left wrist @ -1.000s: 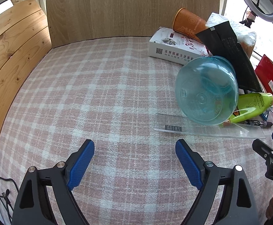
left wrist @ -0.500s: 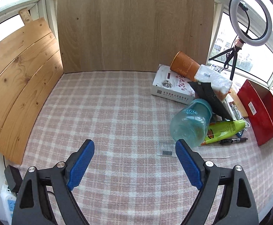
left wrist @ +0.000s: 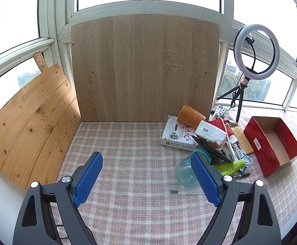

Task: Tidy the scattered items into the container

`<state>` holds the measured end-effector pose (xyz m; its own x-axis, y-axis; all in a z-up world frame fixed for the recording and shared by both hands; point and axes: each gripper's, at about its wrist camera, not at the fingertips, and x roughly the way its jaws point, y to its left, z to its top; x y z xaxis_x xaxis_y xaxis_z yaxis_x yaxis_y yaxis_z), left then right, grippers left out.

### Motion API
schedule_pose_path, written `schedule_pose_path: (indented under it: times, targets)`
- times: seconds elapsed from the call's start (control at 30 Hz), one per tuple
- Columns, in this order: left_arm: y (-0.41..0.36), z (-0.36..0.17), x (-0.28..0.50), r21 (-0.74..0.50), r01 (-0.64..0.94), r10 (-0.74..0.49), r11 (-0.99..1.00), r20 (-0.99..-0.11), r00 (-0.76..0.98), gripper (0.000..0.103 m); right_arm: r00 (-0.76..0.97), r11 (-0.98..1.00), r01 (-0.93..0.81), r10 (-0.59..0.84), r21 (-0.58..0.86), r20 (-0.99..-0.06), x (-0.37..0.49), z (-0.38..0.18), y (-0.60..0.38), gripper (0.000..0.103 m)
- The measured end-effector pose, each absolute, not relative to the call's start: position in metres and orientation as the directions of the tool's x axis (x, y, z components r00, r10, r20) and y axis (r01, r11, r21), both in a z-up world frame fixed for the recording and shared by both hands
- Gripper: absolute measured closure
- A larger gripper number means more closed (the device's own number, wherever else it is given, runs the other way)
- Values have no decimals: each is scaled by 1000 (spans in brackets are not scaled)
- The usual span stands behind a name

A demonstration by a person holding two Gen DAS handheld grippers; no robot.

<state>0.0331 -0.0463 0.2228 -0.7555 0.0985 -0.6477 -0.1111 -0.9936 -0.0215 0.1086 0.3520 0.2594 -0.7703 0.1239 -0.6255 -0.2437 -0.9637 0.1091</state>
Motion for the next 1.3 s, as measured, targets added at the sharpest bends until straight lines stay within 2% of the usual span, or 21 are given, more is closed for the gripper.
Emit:
schedule_pose_path:
  times: [0.13, 0.2, 0.23, 0.27, 0.47, 0.6, 0.7, 0.77, 0.97, 1.03, 1.1, 1.3]
  targets:
    - [-24, 211, 5, -54, -167, 158, -984, -688, -708, 17, -777, -966, -198, 53, 164, -627, 94, 257, 363, 38]
    - [-12, 204, -10, -71, -196, 188, -978, -708, -681, 18, -764, -963, -163, -14, 215, -645, 79, 250, 367, 51]
    - [-6, 201, -17, -80, -210, 203, -974, -717, -667, 21, -751, -960, -140, -58, 243, -658, 68, 244, 367, 61]
    - [0, 198, -25, -89, -224, 217, -970, -726, -652, 27, -737, -956, -117, -97, 268, -669, 56, 238, 366, 64]
    - [34, 175, -70, -133, -290, 281, -948, -780, -560, 33, -640, -943, 9, -260, 332, -723, -17, 189, 330, 64]
    - [41, 149, -94, -139, -275, 265, -952, -821, -505, 37, -595, -956, 110, -282, 272, -753, -49, 161, 287, 64]
    - [40, 135, -102, -149, -257, 258, -955, -842, -473, 37, -589, -962, 190, -270, 195, -762, -65, 151, 254, 54]
    - [37, 130, -104, -150, -248, 254, -957, -848, -466, 37, -594, -963, 235, -250, 133, -765, -75, 144, 234, 40]
    - [28, 124, -105, -159, -235, 254, -959, -853, -456, 37, -563, -945, 327, -188, -9, -805, -105, 120, 193, 39]
    - [27, 124, -107, -164, -238, 259, -957, -854, -452, 37, -545, -944, 325, -141, -54, -827, -114, 109, 189, 40]
    - [30, 123, -109, -164, -246, 262, -955, -855, -447, 37, -524, -948, 317, -137, -42, -841, -117, 101, 194, 56]
    - [45, 118, -116, -167, -278, 276, -946, -865, -420, 37, -547, -966, 240, -218, 98, -808, -87, 112, 234, 64]
